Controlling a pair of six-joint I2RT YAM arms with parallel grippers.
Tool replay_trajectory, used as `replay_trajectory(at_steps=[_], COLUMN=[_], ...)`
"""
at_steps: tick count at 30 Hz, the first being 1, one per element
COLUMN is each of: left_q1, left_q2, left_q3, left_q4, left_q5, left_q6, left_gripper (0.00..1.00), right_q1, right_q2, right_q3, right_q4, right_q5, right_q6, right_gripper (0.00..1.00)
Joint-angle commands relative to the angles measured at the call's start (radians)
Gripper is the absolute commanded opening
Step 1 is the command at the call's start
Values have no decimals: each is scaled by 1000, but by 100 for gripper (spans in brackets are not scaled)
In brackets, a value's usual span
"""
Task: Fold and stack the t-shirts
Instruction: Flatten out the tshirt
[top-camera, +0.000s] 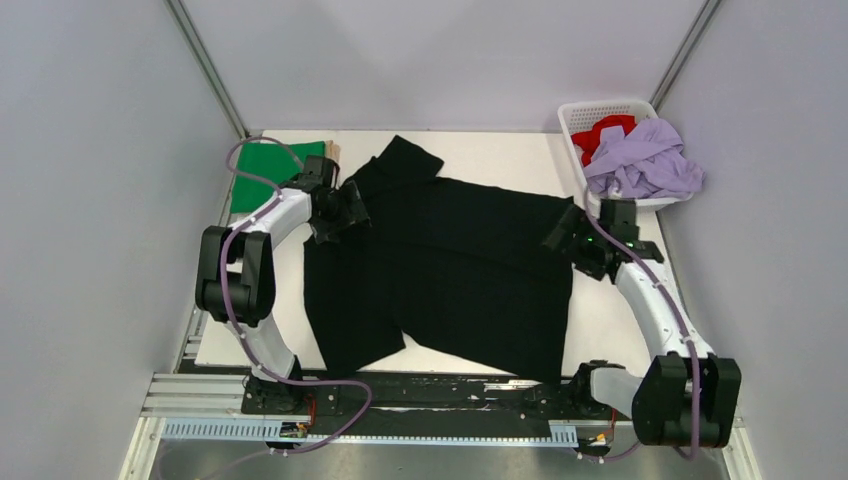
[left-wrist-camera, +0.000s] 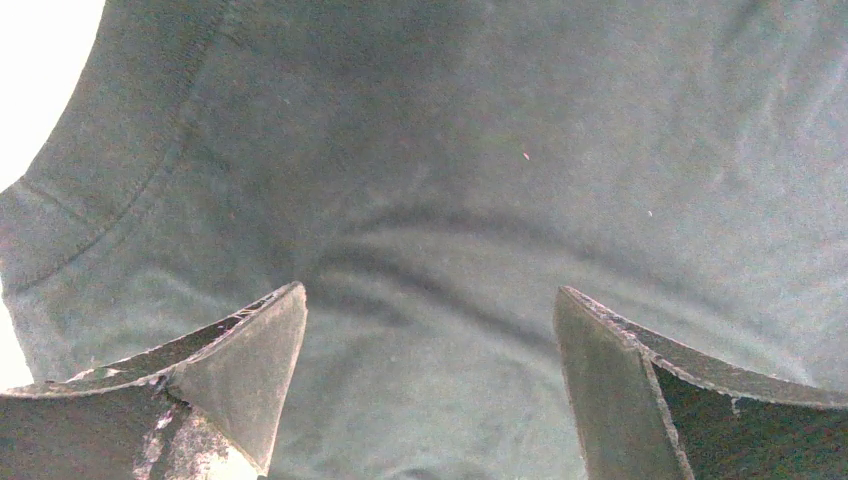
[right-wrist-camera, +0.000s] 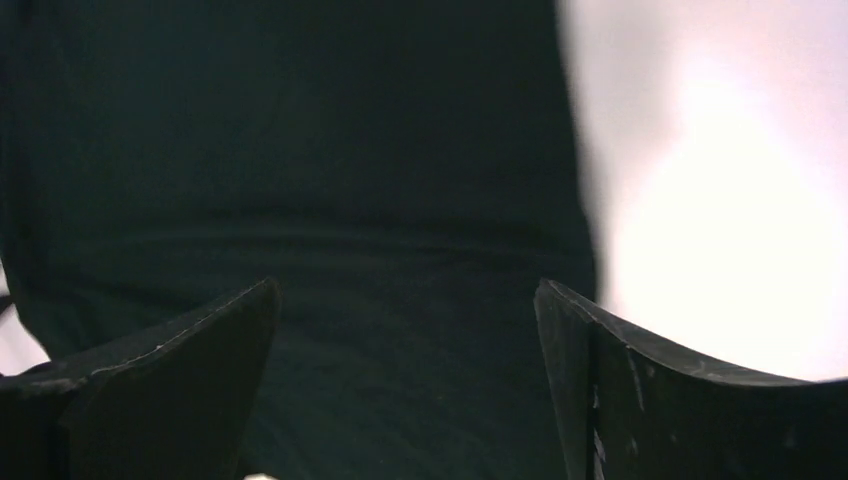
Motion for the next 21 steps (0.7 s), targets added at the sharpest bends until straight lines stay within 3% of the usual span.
replay_trajectory(at_steps=[1,7,11,16,21], left_q1=[-79,-178,-192,-190,-145], left_q2=[-88,-34,70,210,403], left_q3=[72,93,113,175,339], left_q4=[-74,-76,-67,-52,-59], left_q5=[-74,-25,21,-25,19], left_q6=[78,94,89,58,13], left_gripper=[100,100,100,100,100], right_q1=[231,375,376,355,294], right_q2=[104,394,548,705,834], right_q3=[68,163,233,335,443], right_q4=[18,42,55,60,57], right_q5=[24,83,119,137,157], right_q6=[39,85,79,69,40], right_gripper=[100,100,100,100,100])
